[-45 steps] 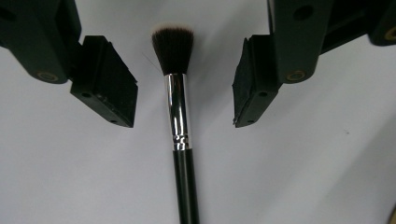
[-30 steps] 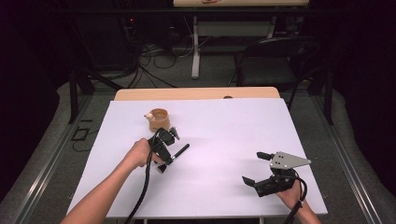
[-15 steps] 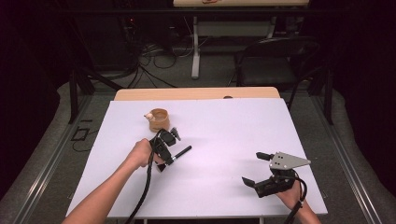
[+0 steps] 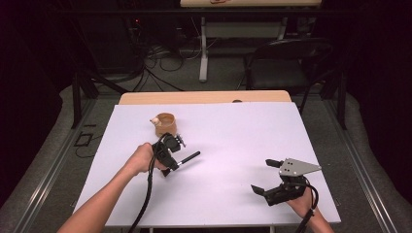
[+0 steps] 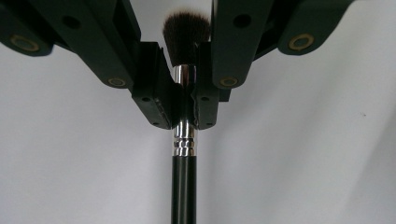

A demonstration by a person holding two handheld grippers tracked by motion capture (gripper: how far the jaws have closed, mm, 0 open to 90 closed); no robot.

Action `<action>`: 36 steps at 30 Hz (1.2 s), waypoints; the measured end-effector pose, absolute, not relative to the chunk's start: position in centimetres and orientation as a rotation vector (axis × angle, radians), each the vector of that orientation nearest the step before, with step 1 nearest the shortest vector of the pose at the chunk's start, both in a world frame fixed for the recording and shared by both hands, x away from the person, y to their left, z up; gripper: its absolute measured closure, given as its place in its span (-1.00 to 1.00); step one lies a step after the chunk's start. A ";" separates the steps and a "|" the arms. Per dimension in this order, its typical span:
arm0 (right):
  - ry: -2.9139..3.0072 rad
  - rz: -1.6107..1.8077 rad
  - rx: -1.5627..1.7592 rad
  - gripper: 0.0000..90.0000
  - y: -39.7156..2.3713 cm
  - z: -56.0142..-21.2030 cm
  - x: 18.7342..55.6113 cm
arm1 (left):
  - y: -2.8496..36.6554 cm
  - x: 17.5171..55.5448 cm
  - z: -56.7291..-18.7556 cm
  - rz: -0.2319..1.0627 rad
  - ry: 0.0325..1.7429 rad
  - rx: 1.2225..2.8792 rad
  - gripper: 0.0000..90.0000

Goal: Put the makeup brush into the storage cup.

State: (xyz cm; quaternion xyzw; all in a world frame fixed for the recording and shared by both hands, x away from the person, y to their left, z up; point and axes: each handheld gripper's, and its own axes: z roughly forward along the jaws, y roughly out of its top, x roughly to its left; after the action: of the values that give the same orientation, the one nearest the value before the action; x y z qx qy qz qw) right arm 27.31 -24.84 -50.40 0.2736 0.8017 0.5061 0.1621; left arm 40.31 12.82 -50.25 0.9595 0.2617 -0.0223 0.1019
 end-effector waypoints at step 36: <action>2.519 1.138 0.788 -1.00 -22.5 -47.7 31.4 | 10.6 39.4 -47.7 -0.043 0.417 2.871 0.71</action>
State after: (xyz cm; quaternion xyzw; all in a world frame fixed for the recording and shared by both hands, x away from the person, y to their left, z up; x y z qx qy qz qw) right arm 31.41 -22.55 -47.72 0.2716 0.8686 0.3923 0.1334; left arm 39.42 10.60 -47.69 0.9824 0.1427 -0.0146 0.1200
